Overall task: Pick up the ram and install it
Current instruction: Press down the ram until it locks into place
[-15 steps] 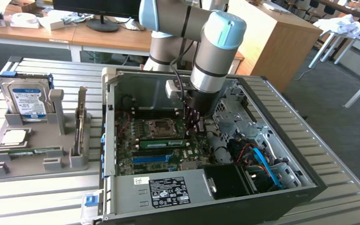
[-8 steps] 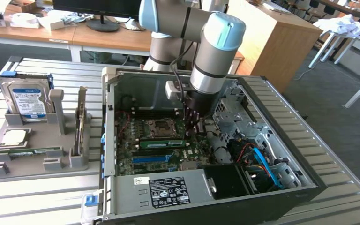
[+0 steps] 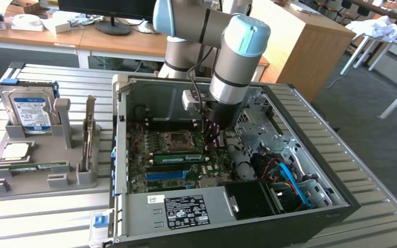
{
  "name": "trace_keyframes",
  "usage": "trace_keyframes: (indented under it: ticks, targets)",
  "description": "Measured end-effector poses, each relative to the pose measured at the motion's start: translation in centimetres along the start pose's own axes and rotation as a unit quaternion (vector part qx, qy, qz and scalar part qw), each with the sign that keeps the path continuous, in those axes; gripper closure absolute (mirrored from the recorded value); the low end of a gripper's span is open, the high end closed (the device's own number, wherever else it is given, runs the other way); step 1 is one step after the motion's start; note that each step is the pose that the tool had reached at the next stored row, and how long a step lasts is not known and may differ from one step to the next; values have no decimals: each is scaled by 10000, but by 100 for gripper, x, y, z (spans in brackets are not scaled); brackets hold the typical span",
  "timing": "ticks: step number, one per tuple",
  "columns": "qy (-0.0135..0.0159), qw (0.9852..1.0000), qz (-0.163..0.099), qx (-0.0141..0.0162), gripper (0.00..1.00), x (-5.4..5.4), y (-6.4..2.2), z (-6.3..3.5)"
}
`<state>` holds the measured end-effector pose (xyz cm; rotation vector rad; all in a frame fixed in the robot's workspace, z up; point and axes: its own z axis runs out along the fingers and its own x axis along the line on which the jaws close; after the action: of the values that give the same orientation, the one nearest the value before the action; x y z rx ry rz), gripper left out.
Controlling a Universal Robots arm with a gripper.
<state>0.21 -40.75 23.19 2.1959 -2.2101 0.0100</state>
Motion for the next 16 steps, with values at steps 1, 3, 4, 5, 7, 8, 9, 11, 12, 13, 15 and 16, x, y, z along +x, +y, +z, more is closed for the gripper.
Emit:
trace_keyframes:
  ticks: [1, 3, 4, 5, 7, 8, 9, 11, 12, 13, 15, 16]
  targets:
    - [0, 10000, 0, 0, 90, 0, -6, 0]
    - [0, 10000, 0, 0, 90, 0, -8, 0]
    - [0, 10000, 1, 0, 90, 0, -8, 0]
    - [0, 10000, 1, 0, 90, 0, -8, 0]
    - [-4, 10000, 1, 1, 90, -5, -8, 5]
    - [-5, 10000, 1, 0, 90, -10, -8, 6]
    - [-4, 10000, 0, 0, 90, -11, -8, 6]
    - [-4, 10000, 0, 0, 90, -11, -8, 6]
    - [-3, 10000, 0, 0, 90, -12, -8, 5]
    - [-3, 10000, 1, 0, 90, -18, -7, 5]
    - [-3, 10000, 1, 0, 90, -24, -8, 6]
    - [-3, 10000, 1, 0, 90, -24, -8, 6]
